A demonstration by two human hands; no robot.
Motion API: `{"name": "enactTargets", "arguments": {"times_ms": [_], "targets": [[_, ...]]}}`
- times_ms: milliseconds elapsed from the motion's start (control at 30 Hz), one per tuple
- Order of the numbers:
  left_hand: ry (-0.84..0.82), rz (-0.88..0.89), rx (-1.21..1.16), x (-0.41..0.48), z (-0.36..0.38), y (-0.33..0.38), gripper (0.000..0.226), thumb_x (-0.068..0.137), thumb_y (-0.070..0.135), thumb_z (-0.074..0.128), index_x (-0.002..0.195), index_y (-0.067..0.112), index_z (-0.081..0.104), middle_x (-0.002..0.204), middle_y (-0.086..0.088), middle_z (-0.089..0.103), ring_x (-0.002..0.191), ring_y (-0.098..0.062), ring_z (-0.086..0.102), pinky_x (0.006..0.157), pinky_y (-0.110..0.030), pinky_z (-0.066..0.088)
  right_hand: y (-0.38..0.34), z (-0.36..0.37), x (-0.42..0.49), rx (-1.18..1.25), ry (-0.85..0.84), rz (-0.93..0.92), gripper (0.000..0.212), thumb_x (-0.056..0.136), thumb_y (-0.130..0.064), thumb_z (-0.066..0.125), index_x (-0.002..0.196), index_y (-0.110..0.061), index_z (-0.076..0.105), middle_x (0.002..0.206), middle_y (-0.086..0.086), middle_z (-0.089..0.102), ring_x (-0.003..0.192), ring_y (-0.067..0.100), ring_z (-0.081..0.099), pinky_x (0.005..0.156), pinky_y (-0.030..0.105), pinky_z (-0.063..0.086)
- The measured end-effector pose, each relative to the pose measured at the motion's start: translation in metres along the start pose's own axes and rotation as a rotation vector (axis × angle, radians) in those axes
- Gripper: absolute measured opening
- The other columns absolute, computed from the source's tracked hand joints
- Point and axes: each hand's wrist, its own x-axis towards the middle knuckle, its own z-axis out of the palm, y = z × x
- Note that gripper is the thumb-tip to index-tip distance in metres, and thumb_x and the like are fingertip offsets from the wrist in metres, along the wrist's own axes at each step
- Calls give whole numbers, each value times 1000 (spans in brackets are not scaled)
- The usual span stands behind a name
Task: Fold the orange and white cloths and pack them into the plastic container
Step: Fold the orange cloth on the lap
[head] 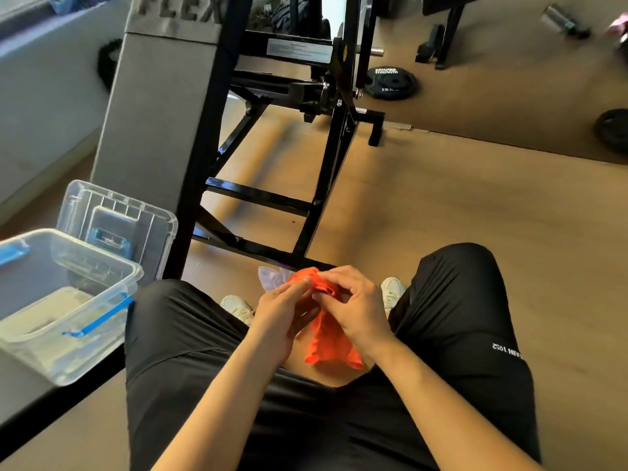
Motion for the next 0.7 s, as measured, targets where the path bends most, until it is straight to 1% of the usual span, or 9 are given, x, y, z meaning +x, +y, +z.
{"name": "enactTargets", "arguments": {"times_ms": [67,133,233,300,367,500,567,633,700], "targets": [[-74,-21,-28,-8,-5,1,27,95,25,67,115,10,76,105,-15,78,99,-25,74,96,-38,55,2,-5,1,48,4,11,21,82,-10,78,102,-17,79,97,-7,74,95,7,69,87,22,54],[-95,-13,43,-17,-14,4,27,96,25,63,112,8,76,106,-16,78,99,-28,75,82,-31,58,2,-13,4,89,-17,46,15,85,-9,76,98,-15,80,93,-6,76,91,8,71,84,22,54],[30,168,247,-24,-31,6,20,97,19,64,103,4,76,96,-16,79,81,-25,73,60,-23,55,-3,-25,12,93,-96,80,15,86,-8,75,94,-20,79,88,-10,77,87,4,71,79,15,51],[96,347,389,-21,-43,12,12,94,15,68,101,10,77,91,-10,80,80,-20,74,68,-28,57,-10,-33,19,103,-169,93,18,87,-8,74,92,-25,77,84,-12,76,82,2,69,76,14,50],[56,478,559,-12,-51,23,18,91,14,73,108,17,75,100,-2,79,93,-14,74,80,-29,60,-18,-41,27,130,-225,92,18,88,-9,73,92,-26,76,83,-13,75,81,2,68,75,15,51],[-173,530,1085,22,-61,34,72,78,41,83,142,35,51,143,10,56,130,-8,49,107,-35,42,-34,-58,41,206,-279,73,17,89,-6,70,94,-22,75,84,-10,75,82,4,67,76,17,52],[-271,520,1248,38,-61,33,90,72,50,84,149,39,40,150,10,49,136,-11,42,110,-38,39,-40,-65,47,248,-279,74,14,89,-4,69,97,-15,74,85,-7,74,81,4,67,75,18,52],[-332,506,1265,49,-54,31,85,72,48,86,145,36,45,137,8,60,123,-12,56,102,-34,49,-45,-73,51,258,-282,62,13,89,-4,69,98,-11,73,85,-6,73,81,4,66,75,18,52],[-302,558,1269,57,-48,30,49,76,39,86,118,28,65,103,4,71,90,-10,64,79,-29,54,-48,-80,54,254,-282,50,13,88,-6,69,98,-13,73,86,-6,73,82,6,66,75,19,54]]}}
